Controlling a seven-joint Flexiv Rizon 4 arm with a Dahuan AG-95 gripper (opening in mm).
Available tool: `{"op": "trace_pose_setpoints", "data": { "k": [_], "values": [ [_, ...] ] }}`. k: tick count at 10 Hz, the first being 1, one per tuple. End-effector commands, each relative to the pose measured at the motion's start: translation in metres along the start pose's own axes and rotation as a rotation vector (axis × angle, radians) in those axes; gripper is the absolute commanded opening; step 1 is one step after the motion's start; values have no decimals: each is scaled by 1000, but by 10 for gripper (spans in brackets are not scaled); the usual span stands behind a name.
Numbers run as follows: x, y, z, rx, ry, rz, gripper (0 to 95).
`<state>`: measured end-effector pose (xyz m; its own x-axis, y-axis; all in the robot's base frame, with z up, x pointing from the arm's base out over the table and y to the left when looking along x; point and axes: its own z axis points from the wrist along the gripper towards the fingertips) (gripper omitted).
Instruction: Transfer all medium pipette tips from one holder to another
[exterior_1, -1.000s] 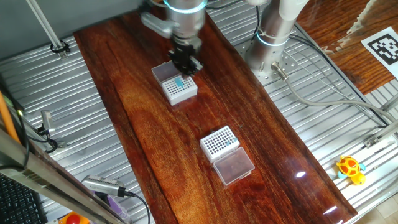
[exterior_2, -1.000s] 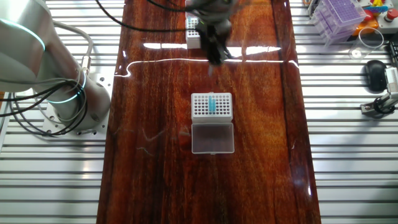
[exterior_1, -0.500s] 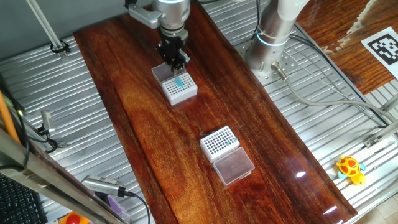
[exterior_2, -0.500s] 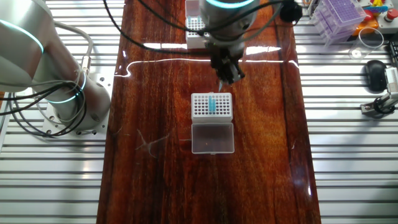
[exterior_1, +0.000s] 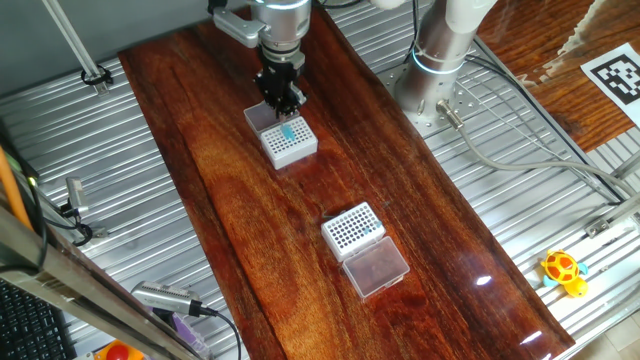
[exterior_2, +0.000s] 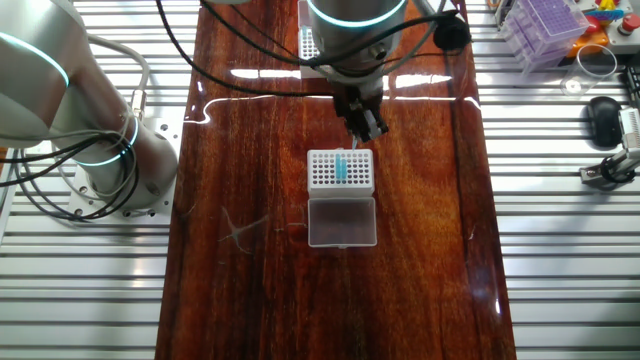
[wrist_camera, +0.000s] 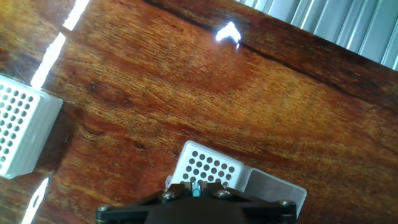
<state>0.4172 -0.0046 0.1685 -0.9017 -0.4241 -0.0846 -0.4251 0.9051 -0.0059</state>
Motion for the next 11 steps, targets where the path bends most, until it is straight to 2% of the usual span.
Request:
{"op": "trace_pose_setpoints", "data": {
  "k": [1,6,9,11],
  "values": [
    [1,2,2,0,-3,4,0],
    [5,6,11,8,-16,13,0],
    [9,7,24,18,-33,13,0],
    [11,8,27,22,-35,12,0]
  ]
}}
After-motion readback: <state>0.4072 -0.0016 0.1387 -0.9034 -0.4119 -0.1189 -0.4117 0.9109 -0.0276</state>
